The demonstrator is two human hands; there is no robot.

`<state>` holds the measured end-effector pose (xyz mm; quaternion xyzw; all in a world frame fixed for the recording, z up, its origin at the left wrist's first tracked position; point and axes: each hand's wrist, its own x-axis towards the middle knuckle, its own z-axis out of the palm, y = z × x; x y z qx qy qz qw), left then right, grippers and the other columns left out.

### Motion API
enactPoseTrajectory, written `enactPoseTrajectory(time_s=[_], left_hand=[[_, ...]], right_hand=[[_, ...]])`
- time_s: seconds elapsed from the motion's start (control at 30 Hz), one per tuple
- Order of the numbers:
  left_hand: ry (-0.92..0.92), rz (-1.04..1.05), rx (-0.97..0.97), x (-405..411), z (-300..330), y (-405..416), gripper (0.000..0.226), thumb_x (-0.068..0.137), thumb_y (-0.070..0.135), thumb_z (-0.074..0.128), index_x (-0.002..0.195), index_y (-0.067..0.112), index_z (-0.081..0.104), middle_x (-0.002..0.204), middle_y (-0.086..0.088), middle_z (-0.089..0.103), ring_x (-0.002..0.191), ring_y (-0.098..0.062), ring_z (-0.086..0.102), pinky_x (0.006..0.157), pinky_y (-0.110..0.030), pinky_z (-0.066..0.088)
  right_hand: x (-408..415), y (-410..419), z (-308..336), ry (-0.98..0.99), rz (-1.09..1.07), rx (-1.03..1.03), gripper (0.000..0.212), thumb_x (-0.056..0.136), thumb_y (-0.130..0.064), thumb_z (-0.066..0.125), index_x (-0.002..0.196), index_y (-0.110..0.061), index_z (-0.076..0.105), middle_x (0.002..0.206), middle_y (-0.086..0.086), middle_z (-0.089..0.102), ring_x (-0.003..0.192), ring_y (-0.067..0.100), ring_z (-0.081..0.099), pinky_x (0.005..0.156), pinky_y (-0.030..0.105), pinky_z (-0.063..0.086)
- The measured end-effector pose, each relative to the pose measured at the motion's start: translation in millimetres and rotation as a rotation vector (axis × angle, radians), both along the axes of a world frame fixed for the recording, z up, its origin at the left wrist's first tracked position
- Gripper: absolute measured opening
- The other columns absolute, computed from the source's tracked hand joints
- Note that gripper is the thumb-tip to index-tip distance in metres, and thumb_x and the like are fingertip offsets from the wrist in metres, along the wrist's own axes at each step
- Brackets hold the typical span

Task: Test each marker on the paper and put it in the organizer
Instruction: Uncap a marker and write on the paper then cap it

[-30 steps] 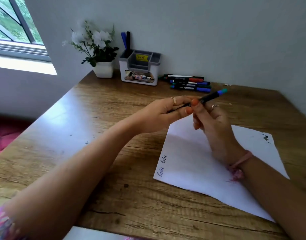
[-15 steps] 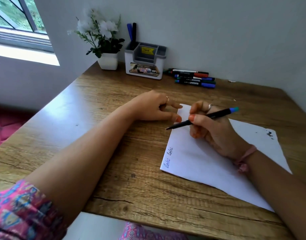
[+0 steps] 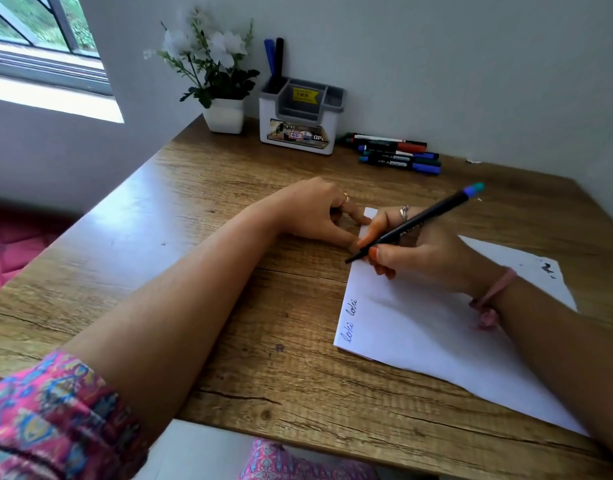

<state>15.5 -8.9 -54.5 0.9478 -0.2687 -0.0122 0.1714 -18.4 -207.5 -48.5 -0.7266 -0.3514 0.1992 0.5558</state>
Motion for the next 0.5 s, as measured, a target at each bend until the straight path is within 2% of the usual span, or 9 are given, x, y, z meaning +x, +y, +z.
enactPoseTrajectory(time_s=[0.1, 0.17, 0.27, 0.37, 0.5], left_hand=[[0.006, 0.003, 0.002, -2.6, 2.5, -1.5, 0.054, 0.071, 0.059, 0.067, 0.120, 0.036, 0.061, 0.064, 0.014, 0.044, 0.060, -0.006, 0.043, 0.057, -0.030, 0.032], [0.017, 0.004, -0.008, -3.6, 3.4, -2.3, 0.057, 0.069, 0.061, 0.067, 0.120, 0.036, 0.062, 0.063, 0.013, 0.044, 0.060, -0.007, 0.042, 0.057, -0.029, 0.031], [0.030, 0.016, -0.014, -3.6, 4.1, -1.8, 0.056, 0.069, 0.061, 0.067, 0.119, 0.036, 0.062, 0.061, 0.010, 0.043, 0.058, -0.008, 0.041, 0.056, -0.029, 0.029], [0.047, 0.010, -0.032, -4.5, 4.5, -1.4, 0.054, 0.071, 0.057, 0.068, 0.120, 0.035, 0.062, 0.059, 0.010, 0.042, 0.056, -0.008, 0.039, 0.059, -0.030, 0.030], [0.048, 0.014, -0.039, -5.9, 4.9, -1.1, 0.053, 0.072, 0.056, 0.068, 0.120, 0.035, 0.062, 0.061, 0.014, 0.042, 0.058, -0.007, 0.041, 0.060, -0.029, 0.032]], right_hand=[[-1.8, 2.5, -12.0, -0.034, -0.015, 0.004, 0.015, 0.067, -0.003, 0.060, 0.069, -0.017, 0.064, 0.065, 0.001, 0.062, 0.049, 0.004, 0.052, 0.047, 0.015, 0.043], [-1.4, 1.2, -14.1, -0.073, -0.009, -0.011, 0.017, 0.068, 0.004, 0.053, 0.069, -0.012, 0.059, 0.063, -0.006, 0.062, 0.052, 0.001, 0.052, 0.051, 0.012, 0.041], [-1.1, 0.8, -14.8, -0.100, 0.010, -0.011, 0.004, 0.067, -0.008, 0.058, 0.070, -0.008, 0.059, 0.064, -0.009, 0.061, 0.060, -0.001, 0.055, 0.058, 0.010, 0.042], [-1.6, 1.9, -17.3, -0.139, 0.020, -0.038, 0.018, 0.064, -0.019, 0.056, 0.070, -0.002, 0.058, 0.067, -0.004, 0.058, 0.064, 0.002, 0.053, 0.062, 0.015, 0.046], [-1.6, 0.5, -16.3, -0.152, 0.034, -0.067, 0.017, 0.064, -0.021, 0.056, 0.071, -0.006, 0.059, 0.068, -0.006, 0.062, 0.066, 0.003, 0.056, 0.064, 0.018, 0.048]])
